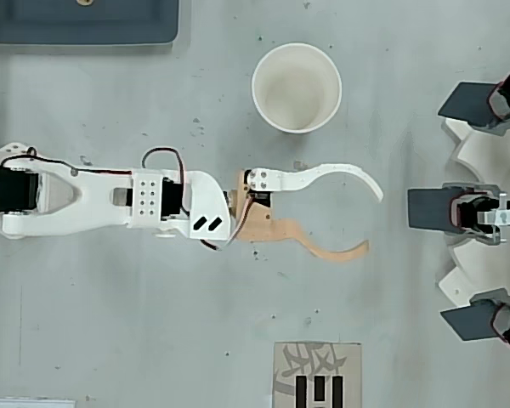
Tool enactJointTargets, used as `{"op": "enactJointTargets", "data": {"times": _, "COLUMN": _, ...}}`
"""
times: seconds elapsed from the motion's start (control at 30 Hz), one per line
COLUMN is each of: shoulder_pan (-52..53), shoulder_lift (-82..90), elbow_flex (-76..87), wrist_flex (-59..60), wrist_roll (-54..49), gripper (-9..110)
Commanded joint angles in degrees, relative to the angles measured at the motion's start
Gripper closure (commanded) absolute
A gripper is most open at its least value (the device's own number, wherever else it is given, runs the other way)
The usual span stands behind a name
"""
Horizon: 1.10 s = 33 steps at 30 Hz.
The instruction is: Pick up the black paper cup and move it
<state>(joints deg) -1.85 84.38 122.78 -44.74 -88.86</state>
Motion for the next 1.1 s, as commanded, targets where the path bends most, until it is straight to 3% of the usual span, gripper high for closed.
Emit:
{"op": "enactJointTargets", "data": {"times": 0.0, "shoulder_pan": 0.53, "shoulder_lift": -6.33, "elbow_flex": -3.69, "wrist_flex": -13.8, "wrist_roll": -3.08, "gripper": 90}}
{"op": "enactJointTargets", "data": {"times": 1.07, "shoulder_pan": 0.7, "shoulder_lift": 3.34, "elbow_flex": 8.88, "wrist_flex": -17.49, "wrist_roll": -2.72, "gripper": 91}}
